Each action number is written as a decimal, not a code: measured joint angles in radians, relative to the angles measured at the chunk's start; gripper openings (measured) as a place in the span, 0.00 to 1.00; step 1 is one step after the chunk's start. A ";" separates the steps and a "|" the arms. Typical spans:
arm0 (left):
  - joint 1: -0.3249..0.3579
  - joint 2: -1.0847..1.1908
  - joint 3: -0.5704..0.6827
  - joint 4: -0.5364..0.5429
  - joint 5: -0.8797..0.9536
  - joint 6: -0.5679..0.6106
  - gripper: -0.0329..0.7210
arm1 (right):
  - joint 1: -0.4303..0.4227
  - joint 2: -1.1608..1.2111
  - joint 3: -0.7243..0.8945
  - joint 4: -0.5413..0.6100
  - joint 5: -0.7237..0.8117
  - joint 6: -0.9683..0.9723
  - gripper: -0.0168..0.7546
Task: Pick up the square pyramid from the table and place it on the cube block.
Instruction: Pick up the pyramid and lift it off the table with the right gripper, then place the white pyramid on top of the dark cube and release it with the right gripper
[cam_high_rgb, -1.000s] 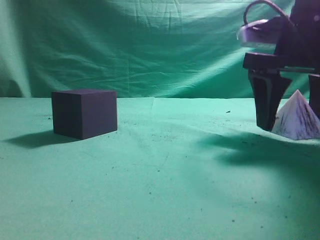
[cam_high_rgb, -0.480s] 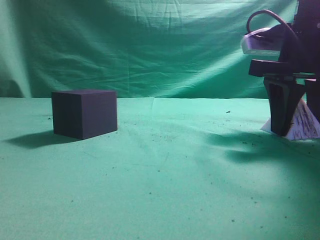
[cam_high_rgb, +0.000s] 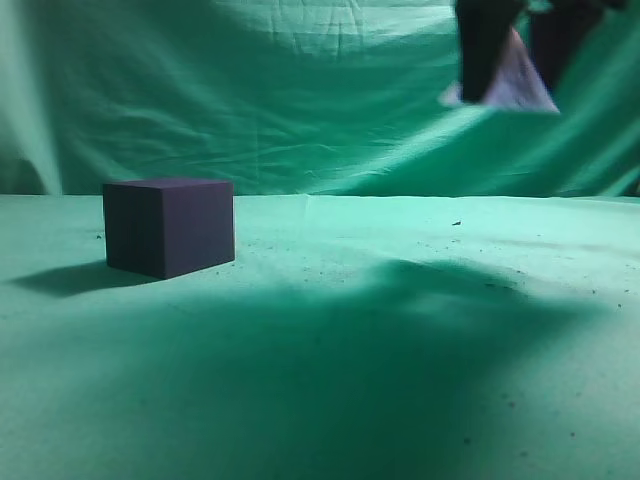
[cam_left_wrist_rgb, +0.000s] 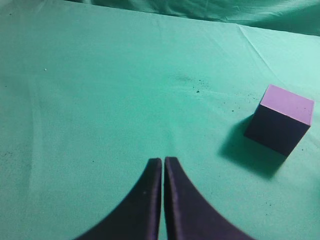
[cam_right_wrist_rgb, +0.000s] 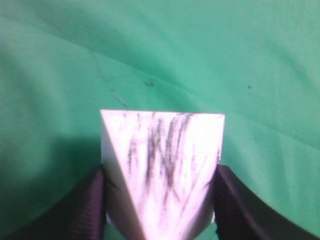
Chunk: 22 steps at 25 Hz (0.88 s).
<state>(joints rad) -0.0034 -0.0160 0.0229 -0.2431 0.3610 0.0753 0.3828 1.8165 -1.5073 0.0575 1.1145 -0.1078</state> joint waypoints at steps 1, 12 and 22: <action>0.000 0.000 0.000 0.000 0.000 0.000 0.04 | 0.034 0.000 -0.048 0.000 0.025 0.000 0.54; 0.000 0.000 0.000 0.000 0.000 0.000 0.04 | 0.410 0.208 -0.422 0.008 0.127 0.022 0.54; 0.000 0.000 0.000 0.001 0.000 0.000 0.04 | 0.463 0.406 -0.557 -0.007 0.129 0.022 0.54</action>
<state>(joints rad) -0.0034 -0.0160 0.0229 -0.2417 0.3610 0.0753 0.8460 2.2223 -2.0646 0.0506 1.2432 -0.0857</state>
